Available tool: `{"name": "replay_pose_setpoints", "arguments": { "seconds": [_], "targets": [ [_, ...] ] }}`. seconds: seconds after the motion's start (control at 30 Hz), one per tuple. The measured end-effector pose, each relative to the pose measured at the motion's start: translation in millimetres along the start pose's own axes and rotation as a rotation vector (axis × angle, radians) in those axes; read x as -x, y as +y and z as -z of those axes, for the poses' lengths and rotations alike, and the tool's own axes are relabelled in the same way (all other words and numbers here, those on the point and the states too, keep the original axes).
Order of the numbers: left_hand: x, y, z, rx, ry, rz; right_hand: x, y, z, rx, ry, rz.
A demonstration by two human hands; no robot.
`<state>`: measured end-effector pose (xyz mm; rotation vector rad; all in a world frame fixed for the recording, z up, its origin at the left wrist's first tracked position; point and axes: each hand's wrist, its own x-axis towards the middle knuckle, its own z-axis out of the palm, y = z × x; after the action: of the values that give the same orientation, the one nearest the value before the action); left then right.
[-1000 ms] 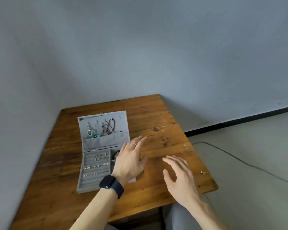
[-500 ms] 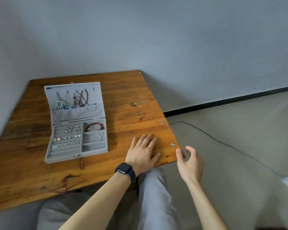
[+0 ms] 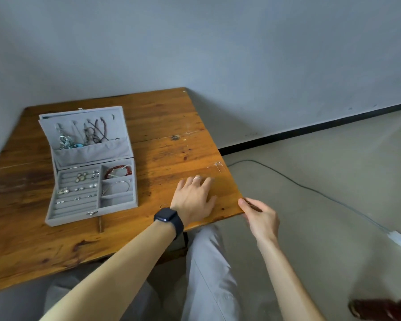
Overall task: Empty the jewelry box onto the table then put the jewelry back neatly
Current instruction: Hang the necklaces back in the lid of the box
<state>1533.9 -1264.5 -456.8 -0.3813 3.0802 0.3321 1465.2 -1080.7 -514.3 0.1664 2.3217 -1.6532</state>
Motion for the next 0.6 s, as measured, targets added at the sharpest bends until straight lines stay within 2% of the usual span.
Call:
{"name": "replay_pose_setpoints", "arguments": {
  "seconds": [0.1,0.23,0.3,0.37,0.47,0.53,0.6],
  "targets": [
    [-22,26,13,0.073,-0.019,-0.138,2,-4,12,0.033,0.001,0.041],
    [-36,63,6,0.021,-0.21,-0.258,7,-19,40,0.25,-0.094,0.164],
    [-42,71,-2,0.096,-0.247,-0.292,8,-30,60,0.295,-0.135,0.215],
    [-46,73,-6,0.256,-0.256,-0.283,10,-45,82,0.357,-0.147,0.282],
    [-46,76,0,0.618,-0.271,-0.198,17,-63,109,0.402,-0.158,0.324],
    [-39,79,10,0.821,-0.29,-0.181,22,-72,120,0.369,-0.184,0.321],
    [-32,78,19,0.922,-0.35,-0.187,29,-81,123,0.293,-0.223,0.318]
  ]
}}
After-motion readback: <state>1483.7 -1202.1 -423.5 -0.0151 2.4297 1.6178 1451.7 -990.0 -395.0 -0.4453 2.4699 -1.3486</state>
